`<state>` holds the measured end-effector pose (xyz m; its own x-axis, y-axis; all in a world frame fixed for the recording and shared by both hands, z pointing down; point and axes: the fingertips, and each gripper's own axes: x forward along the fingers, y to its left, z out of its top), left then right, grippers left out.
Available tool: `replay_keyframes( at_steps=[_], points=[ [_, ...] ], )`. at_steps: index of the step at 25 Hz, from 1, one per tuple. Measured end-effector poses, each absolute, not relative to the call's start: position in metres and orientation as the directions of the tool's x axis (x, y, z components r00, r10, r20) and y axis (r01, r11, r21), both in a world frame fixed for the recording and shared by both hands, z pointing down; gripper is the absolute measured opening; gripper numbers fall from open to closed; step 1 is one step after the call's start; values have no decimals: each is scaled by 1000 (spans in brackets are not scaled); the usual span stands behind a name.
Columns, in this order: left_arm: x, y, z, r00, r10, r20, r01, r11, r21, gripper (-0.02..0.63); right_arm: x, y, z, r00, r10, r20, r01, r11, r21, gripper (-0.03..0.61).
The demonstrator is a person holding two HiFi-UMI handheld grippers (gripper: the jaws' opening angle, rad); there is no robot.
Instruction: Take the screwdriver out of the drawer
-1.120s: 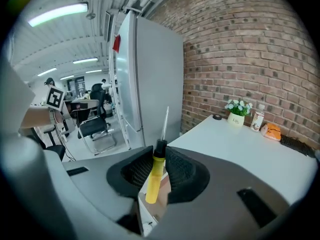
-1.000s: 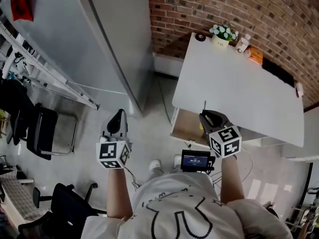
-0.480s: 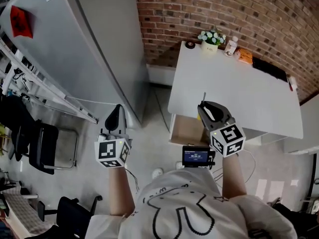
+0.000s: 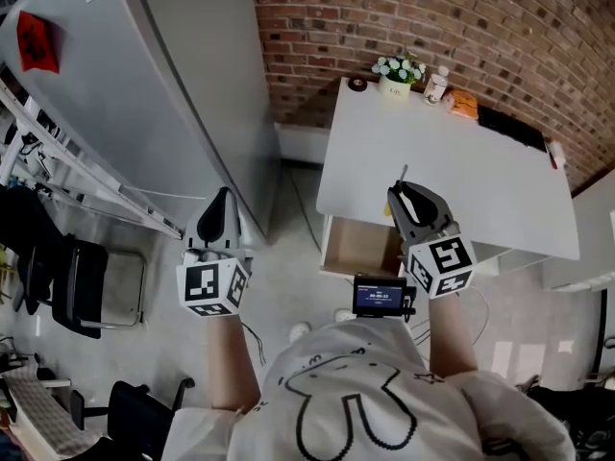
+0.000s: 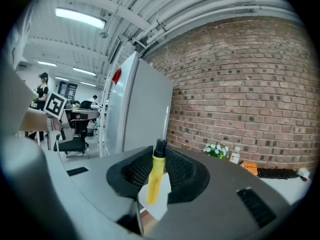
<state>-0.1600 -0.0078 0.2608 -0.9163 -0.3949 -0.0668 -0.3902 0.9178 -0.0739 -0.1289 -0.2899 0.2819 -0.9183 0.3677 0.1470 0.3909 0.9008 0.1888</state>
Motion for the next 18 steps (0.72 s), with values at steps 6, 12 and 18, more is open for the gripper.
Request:
replay_keyframes(
  at_steps=[6, 12, 18],
  points=[
    [-154, -13, 262, -916, -396, -65, -392, 918, -64, 12, -123, -300, 277, -923, 358, 141, 381, 903, 199, 80],
    [-151, -18, 261, -913, -404, -63, -399, 914, -74, 12, -117, -305, 274, -921, 374, 109, 387, 912, 134, 80],
    [-148, -23, 260, -909, -413, -60, -408, 909, -82, 12, -115, -310, 273, -922, 374, 98, 384, 917, 109, 80]
  ],
)
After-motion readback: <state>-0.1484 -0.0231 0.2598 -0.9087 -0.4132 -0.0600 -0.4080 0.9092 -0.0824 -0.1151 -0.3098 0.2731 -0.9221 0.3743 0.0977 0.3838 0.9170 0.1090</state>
